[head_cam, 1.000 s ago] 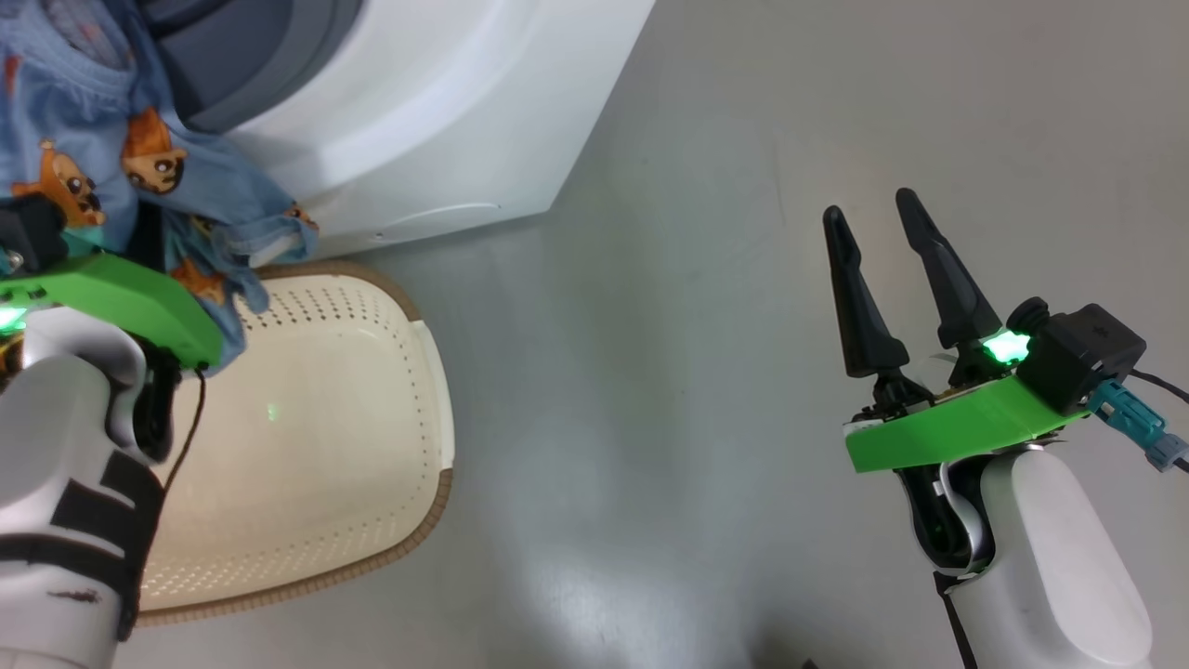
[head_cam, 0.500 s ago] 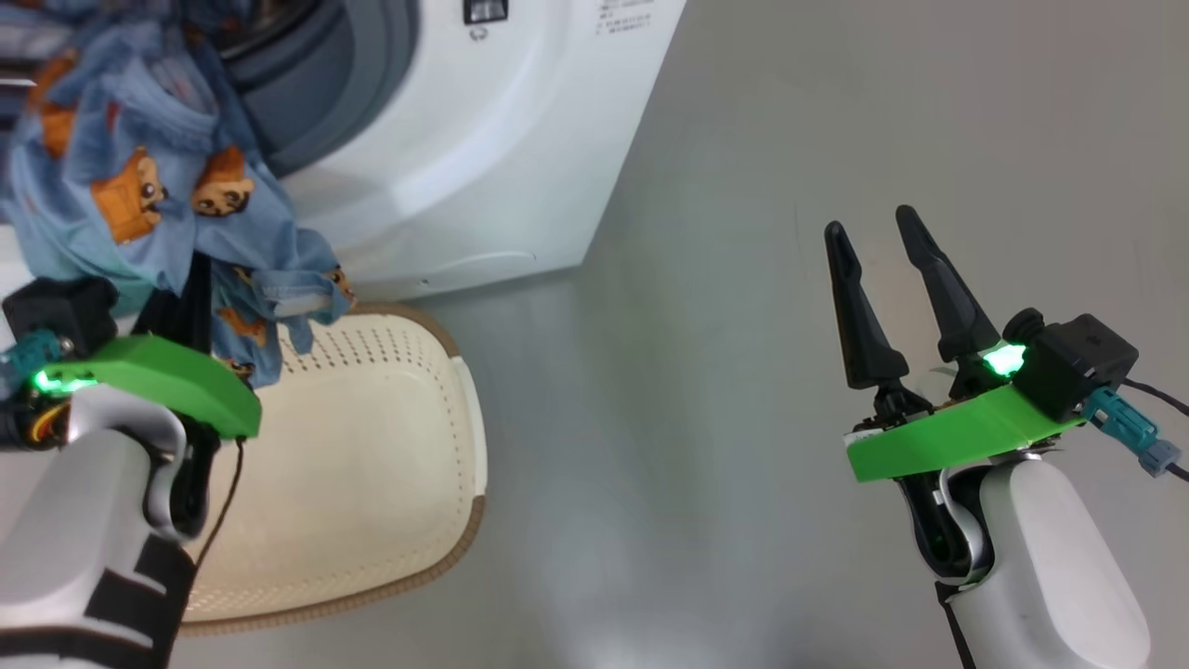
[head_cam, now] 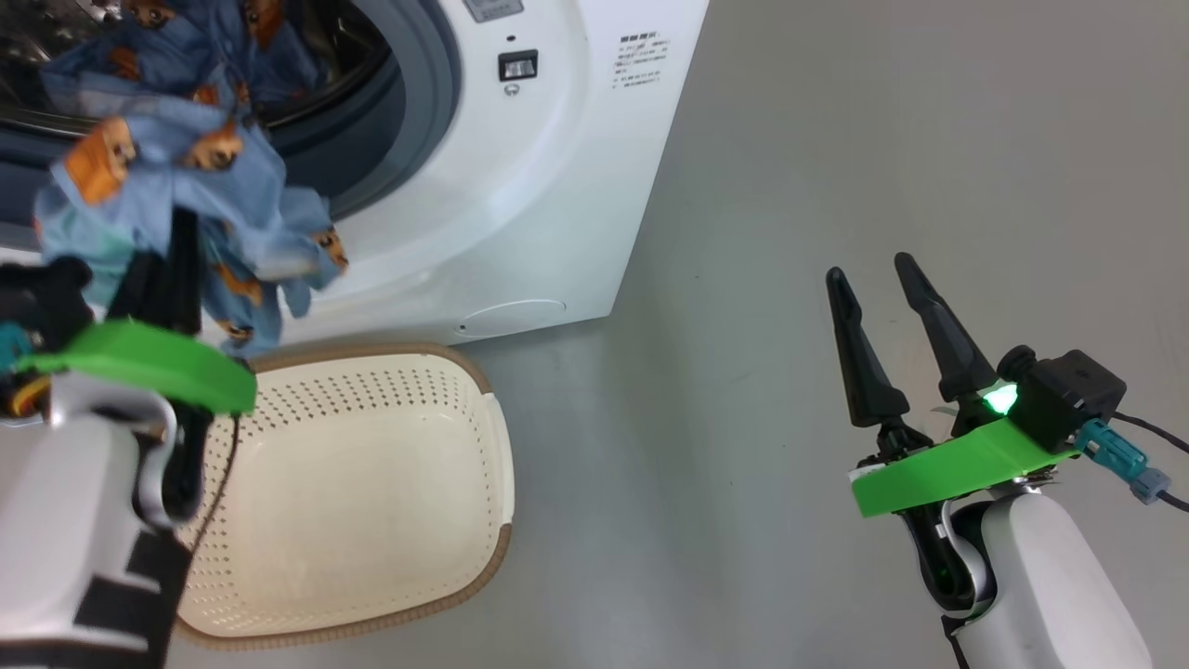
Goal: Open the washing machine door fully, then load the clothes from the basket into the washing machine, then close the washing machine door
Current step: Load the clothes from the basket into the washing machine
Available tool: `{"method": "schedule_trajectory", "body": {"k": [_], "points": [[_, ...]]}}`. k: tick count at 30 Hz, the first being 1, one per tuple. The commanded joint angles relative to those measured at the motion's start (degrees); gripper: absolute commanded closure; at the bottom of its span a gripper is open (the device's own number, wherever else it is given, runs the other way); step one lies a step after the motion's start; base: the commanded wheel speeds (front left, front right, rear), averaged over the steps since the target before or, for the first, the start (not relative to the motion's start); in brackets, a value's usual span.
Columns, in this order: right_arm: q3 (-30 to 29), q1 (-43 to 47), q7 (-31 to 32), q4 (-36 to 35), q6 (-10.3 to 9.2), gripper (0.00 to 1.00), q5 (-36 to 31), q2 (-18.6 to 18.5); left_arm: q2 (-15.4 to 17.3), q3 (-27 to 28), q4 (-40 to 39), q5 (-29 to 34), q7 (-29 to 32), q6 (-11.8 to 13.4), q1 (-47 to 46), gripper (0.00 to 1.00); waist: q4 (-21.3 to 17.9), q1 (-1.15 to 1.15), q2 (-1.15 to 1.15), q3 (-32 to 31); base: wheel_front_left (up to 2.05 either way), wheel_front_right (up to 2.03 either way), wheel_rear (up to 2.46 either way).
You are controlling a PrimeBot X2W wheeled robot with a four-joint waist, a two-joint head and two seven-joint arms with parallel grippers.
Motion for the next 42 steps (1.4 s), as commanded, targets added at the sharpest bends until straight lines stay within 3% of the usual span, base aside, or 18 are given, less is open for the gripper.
{"method": "schedule_trajectory", "body": {"k": [1, 18, 37, 38, 39, 42], "points": [[1.5, 0.4, -0.3, -1.4, 0.09, 0.0, 0.8, 0.0, 2.6, 1.8, -0.9, 0.8, 0.4, 0.4, -4.1, 1.0, -0.3, 0.0, 0.0, 0.5, 0.0, 0.0, 0.0], [1.5, -0.9, -0.3, -3.0, 0.09, 0.0, 1.2, 1.4, 6.8, -0.5, 15.1, 4.4, 3.7, 0.1, -26.7, 1.0, -6.4, 0.0, 0.0, 8.4, 0.0, 0.0, 0.0], [2.4, -2.1, -0.3, -5.2, 0.09, 0.0, 2.5, 1.8, 10.4, -3.8, 27.5, 10.1, -0.3, 0.2, -46.0, 1.0, -12.2, 0.0, 0.0, 18.6, 0.0, 0.0, 0.0], [2.4, -2.1, -0.3, -5.3, 0.09, 0.0, 2.6, 1.8, 10.5, -3.9, 28.1, 10.3, -0.3, 0.4, -46.4, 0.59, -12.2, 0.0, 0.0, 18.7, 0.0, 0.0, 0.0], [2.4, -2.1, -0.3, -5.3, 0.09, 0.0, 2.6, 1.8, 10.4, -3.7, 28.9, 10.1, -0.3, 0.6, -46.7, 0.0, -12.3, 0.0, 0.0, 18.8, 0.0, 0.0, 0.0], [2.3, -2.3, -0.3, -5.1, 0.09, 0.0, 2.4, 1.8, 9.8, -3.5, 32.1, 9.6, -0.3, 1.0, -47.4, 0.0, -12.0, 0.0, 0.0, 18.7, 0.0, 0.0, 0.0]]}}
